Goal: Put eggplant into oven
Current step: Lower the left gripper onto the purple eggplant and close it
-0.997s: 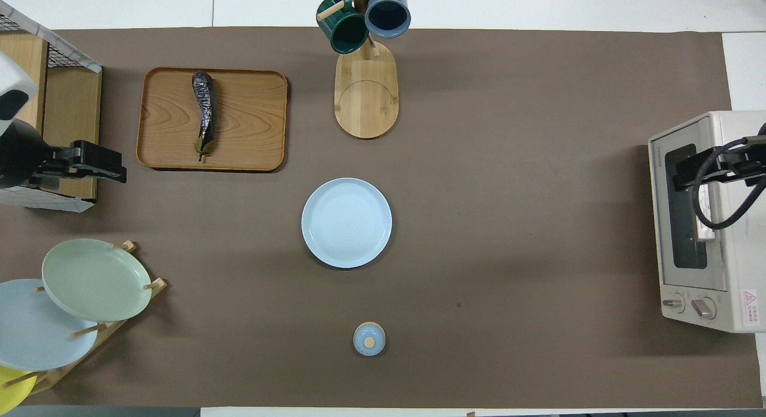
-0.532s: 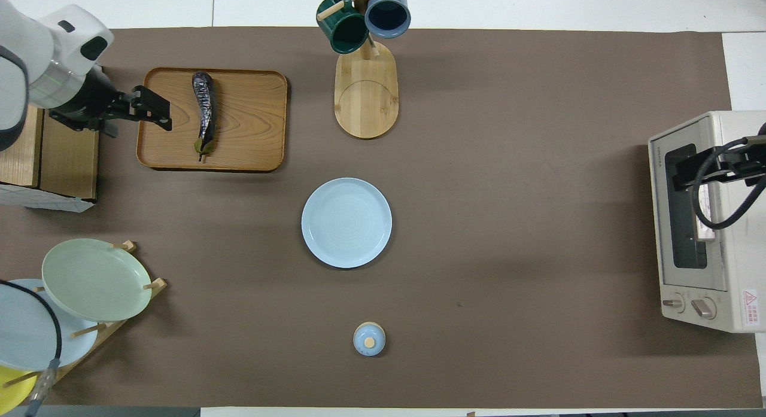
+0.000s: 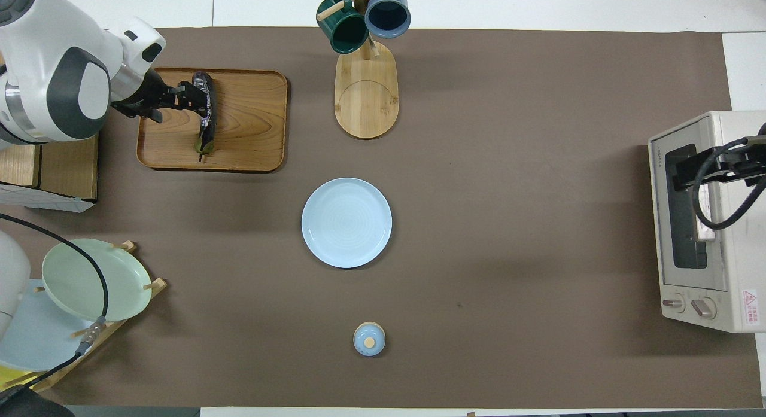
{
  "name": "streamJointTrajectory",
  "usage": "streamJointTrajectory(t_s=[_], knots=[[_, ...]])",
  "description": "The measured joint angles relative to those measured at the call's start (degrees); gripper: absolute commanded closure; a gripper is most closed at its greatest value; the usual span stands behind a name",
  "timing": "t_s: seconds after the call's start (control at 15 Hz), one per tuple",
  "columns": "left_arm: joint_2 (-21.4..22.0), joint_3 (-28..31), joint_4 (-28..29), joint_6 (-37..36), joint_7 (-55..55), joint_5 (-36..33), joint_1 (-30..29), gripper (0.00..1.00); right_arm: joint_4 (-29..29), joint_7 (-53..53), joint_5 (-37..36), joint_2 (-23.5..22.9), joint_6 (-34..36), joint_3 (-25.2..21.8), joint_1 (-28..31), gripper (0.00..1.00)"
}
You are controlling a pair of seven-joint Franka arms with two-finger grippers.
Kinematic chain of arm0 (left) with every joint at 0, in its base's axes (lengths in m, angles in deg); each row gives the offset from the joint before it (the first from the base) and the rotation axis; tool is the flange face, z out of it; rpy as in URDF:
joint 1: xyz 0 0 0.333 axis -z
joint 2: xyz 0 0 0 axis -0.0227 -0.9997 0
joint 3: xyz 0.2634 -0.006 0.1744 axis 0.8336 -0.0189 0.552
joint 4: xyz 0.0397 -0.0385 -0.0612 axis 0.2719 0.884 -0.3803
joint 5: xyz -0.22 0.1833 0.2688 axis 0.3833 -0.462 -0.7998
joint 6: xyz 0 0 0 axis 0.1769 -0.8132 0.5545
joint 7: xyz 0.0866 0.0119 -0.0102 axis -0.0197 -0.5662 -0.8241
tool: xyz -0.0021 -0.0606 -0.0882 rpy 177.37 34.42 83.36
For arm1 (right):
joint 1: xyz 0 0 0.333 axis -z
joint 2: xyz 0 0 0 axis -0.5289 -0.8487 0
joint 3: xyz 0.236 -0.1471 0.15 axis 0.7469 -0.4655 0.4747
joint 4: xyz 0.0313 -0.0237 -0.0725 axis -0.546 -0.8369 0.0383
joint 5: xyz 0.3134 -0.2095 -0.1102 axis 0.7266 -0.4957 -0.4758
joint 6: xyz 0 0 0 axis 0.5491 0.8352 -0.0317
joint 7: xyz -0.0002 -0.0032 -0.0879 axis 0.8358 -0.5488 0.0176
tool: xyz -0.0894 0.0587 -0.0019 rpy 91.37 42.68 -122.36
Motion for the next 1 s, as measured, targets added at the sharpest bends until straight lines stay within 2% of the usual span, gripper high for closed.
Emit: streamJointTrajectory(t_s=[0.33, 1.0], knots=[[-1.83, -0.24, 0.92, 5.38, 0.60, -0.01, 0.86, 0.00, 0.00, 0.00, 0.00, 0.00, 0.00, 0.00, 0.00, 0.00], [-1.95, -0.24, 6.17, 11.74, 1.36, -1.99, 1.57, 0.00, 0.00, 0.00, 0.00, 0.00, 0.00, 0.00, 0.00, 0.00]])
